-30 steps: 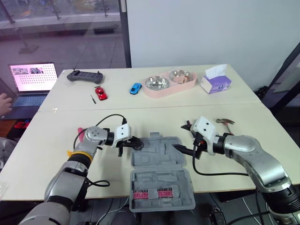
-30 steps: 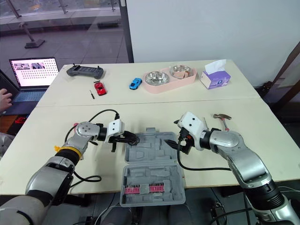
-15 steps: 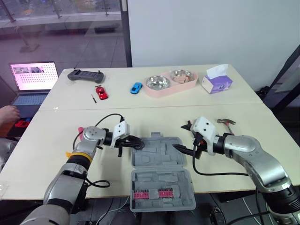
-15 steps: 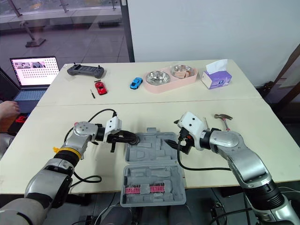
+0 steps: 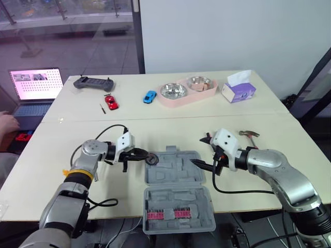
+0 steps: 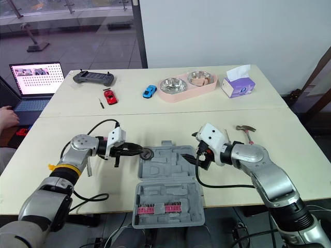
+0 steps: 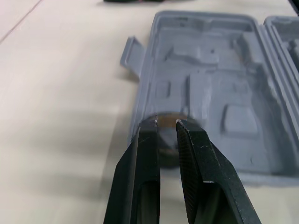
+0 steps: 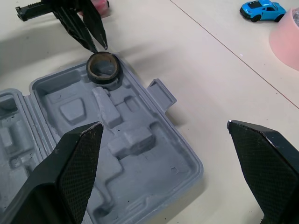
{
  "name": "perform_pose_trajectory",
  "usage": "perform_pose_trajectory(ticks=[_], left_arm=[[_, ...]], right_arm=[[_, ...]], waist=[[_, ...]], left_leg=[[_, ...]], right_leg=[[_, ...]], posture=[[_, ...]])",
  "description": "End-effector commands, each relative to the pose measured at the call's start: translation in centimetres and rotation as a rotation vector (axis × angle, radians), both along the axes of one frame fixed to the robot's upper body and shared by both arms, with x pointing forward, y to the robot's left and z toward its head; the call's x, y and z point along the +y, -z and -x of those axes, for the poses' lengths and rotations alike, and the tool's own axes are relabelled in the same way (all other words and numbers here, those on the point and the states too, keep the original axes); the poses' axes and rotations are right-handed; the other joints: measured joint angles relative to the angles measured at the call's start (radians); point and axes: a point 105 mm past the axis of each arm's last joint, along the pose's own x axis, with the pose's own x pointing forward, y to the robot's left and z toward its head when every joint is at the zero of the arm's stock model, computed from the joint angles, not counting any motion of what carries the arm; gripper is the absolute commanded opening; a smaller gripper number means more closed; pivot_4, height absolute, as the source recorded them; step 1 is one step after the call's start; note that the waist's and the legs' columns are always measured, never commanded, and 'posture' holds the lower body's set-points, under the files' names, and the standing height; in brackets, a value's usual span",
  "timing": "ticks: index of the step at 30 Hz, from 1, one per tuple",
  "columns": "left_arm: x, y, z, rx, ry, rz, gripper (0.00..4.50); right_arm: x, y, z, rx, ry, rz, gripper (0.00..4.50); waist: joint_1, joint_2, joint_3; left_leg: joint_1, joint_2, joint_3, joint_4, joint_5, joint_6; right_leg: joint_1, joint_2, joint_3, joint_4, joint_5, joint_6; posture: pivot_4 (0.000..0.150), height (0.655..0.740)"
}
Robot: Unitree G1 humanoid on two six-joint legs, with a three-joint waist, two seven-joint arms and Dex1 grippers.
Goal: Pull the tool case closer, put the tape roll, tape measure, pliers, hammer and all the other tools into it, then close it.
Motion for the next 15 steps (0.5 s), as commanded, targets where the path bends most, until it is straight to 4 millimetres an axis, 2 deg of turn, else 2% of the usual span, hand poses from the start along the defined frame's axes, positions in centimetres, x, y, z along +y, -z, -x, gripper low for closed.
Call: perform_pose_trajectory(ticks=[1,9,15], left_arm=[[0.0,-0.1,0.0,-0.018,-0.001,0.011,0.66],[-0.8,1.9,0.7,0.015,0.012,-0.036,0.66],[-0.5,2.5,0.8,0.032,0.007,-0.065,0.66]], right_arm=[[0.3,-1.2,0.1,-0.055,-0.011,-0.007,4.50],[0.3,-1.3,0.1,-0.053,-0.016,-0.007,4.50],[0.3,-1.3,0.2,-0.051,-0.015,-0.004,4.50]], waist=[[0.001,0.000,0.000],[0.001,0.000,0.000],[0.001,0.000,0.000]], left_leg=[[0.000,0.000,0.000,0.000,0.000,0.000],[0.000,0.000,0.000,-0.001,0.000,0.000],[0.000,0.000,0.000,-0.002,0.000,-0.001]], right_leg=[[0.000,0.000,0.000,0.000,0.000,0.000],[0.000,0.000,0.000,0.000,0.000,0.000],[0.000,0.000,0.000,0.000,0.000,0.000]], posture=[[0.150,0.7400],[0.150,0.7400],[0.150,0.7400]])
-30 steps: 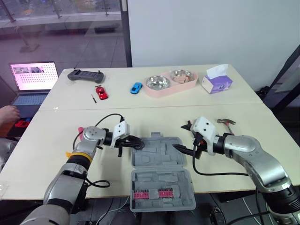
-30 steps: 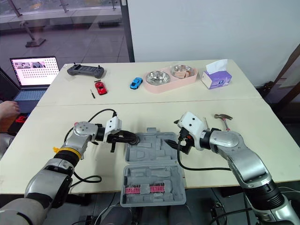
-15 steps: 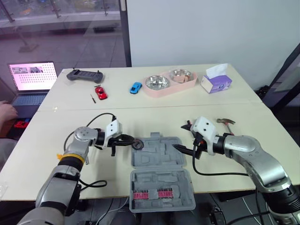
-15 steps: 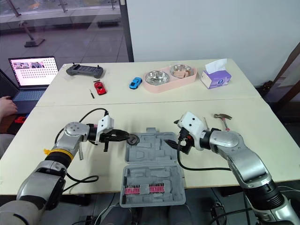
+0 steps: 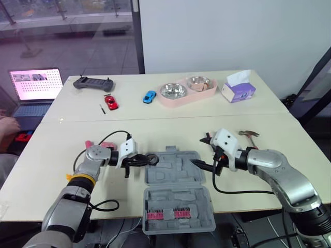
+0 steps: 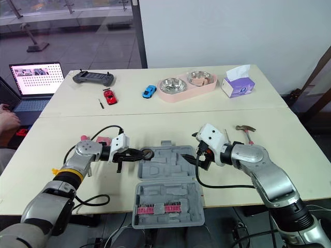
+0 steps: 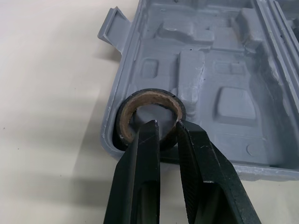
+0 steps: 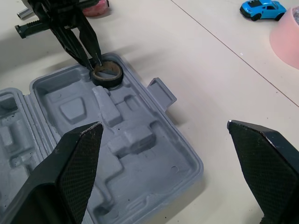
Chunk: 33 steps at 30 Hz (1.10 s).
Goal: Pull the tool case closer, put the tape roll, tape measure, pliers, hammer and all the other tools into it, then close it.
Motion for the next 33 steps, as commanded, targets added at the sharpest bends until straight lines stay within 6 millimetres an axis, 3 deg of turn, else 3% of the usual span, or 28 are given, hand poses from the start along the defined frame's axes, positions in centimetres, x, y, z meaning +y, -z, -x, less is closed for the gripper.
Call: perform_pose_trajectory(ticks=[1,5,13,19,27,33], left_arm=[[0.4,0.3,0.1,0.007,0.003,-0.034,0.66],[0.3,-0.8,-0.4,-0.010,0.007,-0.003,0.66],[-0.9,-5.8,-1.3,-0.044,0.086,0.107,0.66],[-2.2,-3.8,-0.9,-0.030,0.079,0.088,0.66],[-1.4,0.6,-0.2,0.008,0.020,-0.034,0.66],[-1.6,0.5,-0.2,0.000,0.033,-0.035,0.66]], right_arm=[[0.2,-1.3,0.2,-0.053,-0.014,-0.004,4.50],[0.2,-1.3,0.2,-0.054,-0.013,-0.003,4.50],[0.2,-1.3,0.1,-0.056,-0.019,0.000,4.50],[0.3,-1.4,0.0,-0.059,-0.020,0.000,4.50],[0.0,-1.4,0.1,-0.058,-0.008,0.004,4.50],[-0.1,-1.4,0.1,-0.058,-0.001,0.005,4.50]], waist=[[0.000,0.000,0.000],[0.000,0.000,0.000],[0.003,-0.002,0.001],[-0.002,-0.002,0.001],[0.002,-0.002,0.001],[0.003,-0.002,0.001]], left_leg=[[0.000,0.000,0.000,0.000,0.000,0.000],[0.000,0.000,0.000,0.000,0.000,0.000],[0.000,0.000,0.000,0.000,0.000,0.000],[0.000,0.000,0.000,-0.001,0.000,0.000],[0.000,0.000,0.000,-0.002,0.000,-0.001],[0.000,0.000,0.000,-0.002,0.000,-0.001]], right_leg=[[0.000,0.000,0.000,0.000,0.000,0.000],[0.000,0.000,0.000,0.000,0.000,0.000],[0.000,0.000,0.000,0.000,0.000,0.000],[0.000,0.000,0.000,-0.001,0.000,0.000],[-0.001,0.000,0.000,-0.001,0.000,0.000],[0.000,0.000,0.000,-0.001,0.000,0.000]], posture=[[0.150,0.7400],[0.150,0.7400],[0.150,0.7400],[0.150,0.7400],[0.150,0.7400],[0.150,0.7400]])
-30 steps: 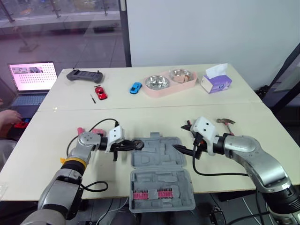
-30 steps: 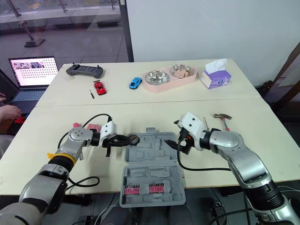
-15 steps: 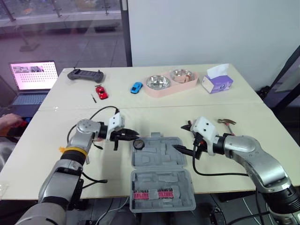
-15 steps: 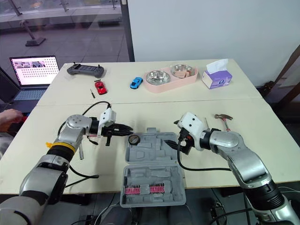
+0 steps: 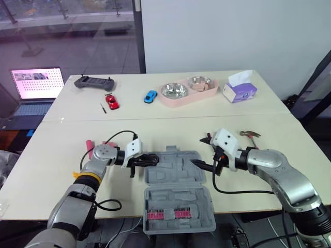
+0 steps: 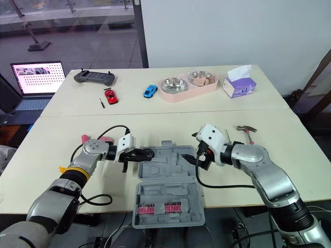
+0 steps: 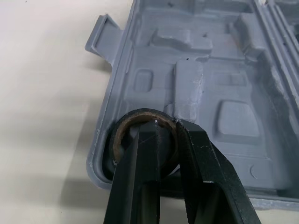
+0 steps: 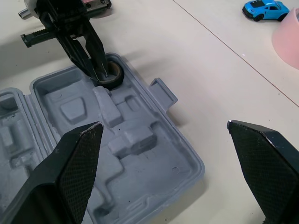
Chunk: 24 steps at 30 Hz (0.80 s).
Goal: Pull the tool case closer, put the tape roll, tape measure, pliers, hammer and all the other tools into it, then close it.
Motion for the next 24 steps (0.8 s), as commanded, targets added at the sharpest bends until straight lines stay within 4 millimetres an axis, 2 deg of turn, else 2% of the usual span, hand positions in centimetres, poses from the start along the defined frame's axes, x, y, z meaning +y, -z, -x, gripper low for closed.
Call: perform_pose_trajectory(ticks=[1,6,9,12,14,15,16,18,20,22,24], left_arm=[[0.0,-0.4,-0.3,-0.008,0.000,-0.002,0.66],[-0.2,-3.8,-1.2,-0.052,0.012,0.087,0.66],[0.1,-7.2,-1.5,-0.044,0.008,0.206,0.66],[1.6,-9.6,-1.2,-0.021,-0.018,0.264,0.66],[3.3,-10.6,-0.9,-0.009,-0.067,0.265,0.66],[4.4,-10.9,-0.8,-0.006,-0.099,0.254,0.66],[7.0,-10.8,-0.7,-0.010,-0.182,0.221,0.66],[10.1,-10.8,-0.2,-0.017,-0.288,0.180,0.66],[16.5,-9.9,1.0,-0.037,-0.506,0.091,0.66],[21.4,-9.4,2.7,-0.054,-0.661,0.014,0.66],[25.0,-9.0,4.4,-0.064,-0.781,-0.045,1.16]], right_arm=[[-0.2,-1.4,0.0,-0.060,0.003,0.001,4.50],[-0.9,-1.6,-0.1,-0.066,0.029,-0.005,4.50],[-2.2,-2.4,0.0,-0.088,0.076,-0.032,4.50],[-3.6,-3.2,0.4,-0.104,0.126,-0.057,4.50],[-5.1,-3.6,0.8,-0.116,0.176,-0.062,4.50],[-5.9,-3.8,1.1,-0.120,0.201,-0.063,4.50],[-7.4,-4.0,1.6,-0.125,0.250,-0.070,4.50],[-9.3,-4.2,2.6,-0.127,0.309,-0.078,4.50],[-12.9,-3.5,4.9,-0.097,0.431,-0.069,4.50],[-15.7,-2.9,7.0,-0.080,0.532,-0.051,4.50],[-17.8,-2.4,8.8,-0.082,0.605,-0.035,4.50]], waist=[[-0.002,0.000,0.000],[-0.002,0.000,0.000],[0.002,0.000,0.000],[0.006,0.000,0.000],[0.004,0.000,0.000],[0.003,0.000,0.000],[0.001,0.000,0.000],[-0.005,0.000,0.000],[-0.005,0.001,0.001],[-0.003,0.001,0.001],[0.000,0.001,0.001]], left_leg=[[0.000,0.000,0.000,0.000,0.000,0.000],[0.000,0.000,0.000,0.000,0.000,0.000],[-0.001,0.000,0.000,0.000,0.000,0.000],[-0.001,0.000,0.000,0.000,0.000,0.000],[-0.001,0.000,0.000,-0.001,0.000,0.000],[-0.001,0.000,0.000,-0.001,0.000,0.000],[0.000,0.000,0.000,-0.001,0.000,0.000],[0.000,0.001,0.000,-0.003,0.000,0.000],[0.000,0.001,0.000,-0.004,0.000,0.000],[0.000,0.001,0.000,-0.005,0.000,0.000],[0.000,0.002,0.000,-0.006,0.000,0.000]], right_leg=[[0.000,0.000,0.000,0.000,0.000,0.000],[0.000,0.000,0.000,0.000,0.000,0.000],[0.000,0.000,0.000,0.000,0.000,0.000],[-0.001,0.000,0.000,0.000,0.000,0.000],[-0.001,0.000,0.000,0.000,0.000,0.000],[-0.001,0.000,0.000,0.000,0.000,0.000],[-0.001,0.000,0.000,0.000,0.000,0.000],[-0.001,0.001,0.001,-0.001,0.000,-0.001],[-0.001,0.001,0.001,-0.001,-0.001,-0.001],[-0.002,0.001,0.002,-0.001,-0.001,-0.002],[-0.002,0.001,0.002,-0.002,-0.002,-0.002]], posture=[[0.150,0.7400],[0.150,0.7400],[0.150,0.7400],[0.150,0.7400],[0.150,0.7400],[0.150,0.7400],[0.150,0.7400],[0.150,0.7400],[0.150,0.7400],[0.150,0.7400],[0.150,0.7400]])
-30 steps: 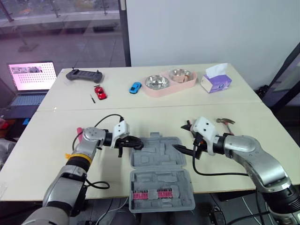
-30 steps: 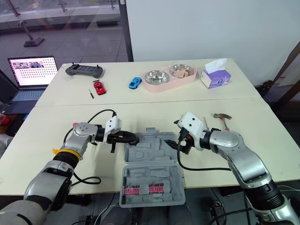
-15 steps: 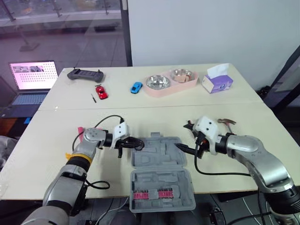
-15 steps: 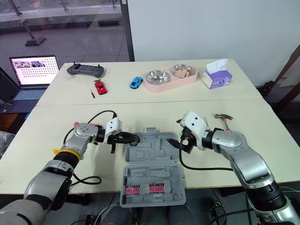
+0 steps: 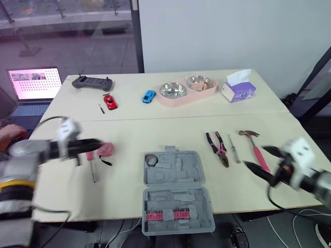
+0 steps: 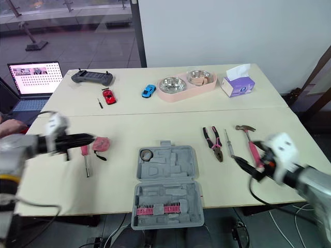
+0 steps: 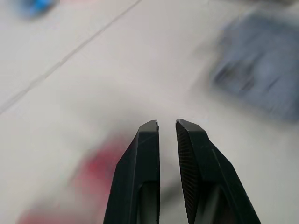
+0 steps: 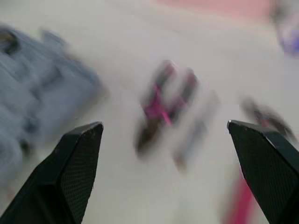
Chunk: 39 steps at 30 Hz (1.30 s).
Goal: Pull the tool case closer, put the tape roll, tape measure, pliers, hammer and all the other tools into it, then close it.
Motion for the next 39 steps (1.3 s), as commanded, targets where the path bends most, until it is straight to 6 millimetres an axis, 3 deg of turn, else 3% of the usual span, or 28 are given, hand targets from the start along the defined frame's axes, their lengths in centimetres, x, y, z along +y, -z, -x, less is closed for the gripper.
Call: perform_pose_trajectory(ticks=[1,4,7,11,18,23,28,31,35,39], left_arm=[[5.9,-1.1,2.2,-0.061,-0.190,-0.101,1.45],[9.2,0.0,4.9,-0.003,-0.282,-0.167,3.05],[10.9,1.0,6.8,0.040,-0.323,-0.226,4.43],[11.2,1.5,7.4,0.039,-0.328,-0.220,4.43],[10.4,2.4,7.6,0.037,-0.308,-0.177,4.43],[8.7,2.7,7.0,-0.005,-0.306,-0.057,4.43],[4.1,3.4,5.6,-0.086,-0.366,0.150,4.43],[-1.1,4.2,5.1,-0.110,-0.391,0.337,4.43],[-4.5,4.5,4.8,-0.120,-0.498,0.389,4.43],[-5.8,3.7,4.1,-0.182,-0.619,0.325,4.43]], right_arm=[[-3.2,-1.5,2.5,-0.091,0.097,0.043,4.50],[-5.9,-0.6,4.7,-0.079,0.178,0.049,4.50],[-8.5,0.3,6.0,-0.068,0.244,0.076,4.50],[-10.9,0.9,6.4,-0.068,0.284,0.104,4.50],[-11.2,1.2,5.9,-0.076,0.269,0.107,4.50],[-7.6,0.1,4.6,-0.096,0.147,0.078,4.50],[1.3,-2.8,2.2,-0.136,-0.116,-0.031,4.50],[7.1,-4.2,0.9,-0.145,-0.323,-0.113,4.50],[10.7,-4.8,-0.3,-0.152,-0.470,-0.134,4.50],[12.6,-4.9,-1.1,-0.150,-0.556,-0.133,4.50]], waist=[[0.007,0.001,0.001],[0.020,0.003,0.001],[0.023,0.004,0.001],[0.022,0.004,0.001],[0.017,0.008,0.000],[0.019,0.011,0.000],[0.018,0.012,0.000],[0.017,0.011,0.000],[0.026,0.001,0.001],[0.047,0.000,0.001]], left_leg=[[0.000,0.000,0.000,0.000,0.000,0.000],[0.002,0.002,0.001,0.001,-0.002,-0.004],[0.002,0.003,0.001,0.001,-0.002,-0.004],[0.001,0.002,0.001,0.000,-0.002,-0.003],[0.002,0.003,0.002,-0.001,-0.002,-0.003],[0.002,0.003,0.002,-0.001,-0.001,-0.001],[0.001,0.004,0.002,-0.001,-0.002,-0.002],[0.000,0.004,0.003,-0.001,-0.001,-0.001],[-0.001,0.004,0.004,0.001,-0.001,-0.001],[-0.001,0.004,0.003,0.001,-0.001,-0.001]], right_leg=[[0.001,0.000,0.000,0.000,0.000,0.000],[0.004,-0.001,0.002,-0.005,-0.005,-0.001],[0.004,-0.001,0.002,-0.011,-0.005,-0.001],[0.003,-0.001,0.002,-0.013,-0.002,-0.005],[0.003,0.000,0.002,-0.008,-0.002,-0.005],[0.003,0.000,0.002,-0.008,-0.002,-0.005],[0.003,0.000,0.004,-0.008,-0.003,-0.003],[0.003,0.000,0.006,-0.009,-0.003,-0.003],[0.004,0.000,0.006,-0.011,-0.002,-0.005],[0.003,0.000,0.005,-0.011,-0.001,-0.005]], posture=[[0.150,0.7400],[0.150,0.7400],[0.150,0.7400],[0.150,0.7400],[0.150,0.7400],[0.150,0.7400],[0.150,0.7400],[0.150,0.7400],[0.150,0.7400],[0.150,0.7400]])
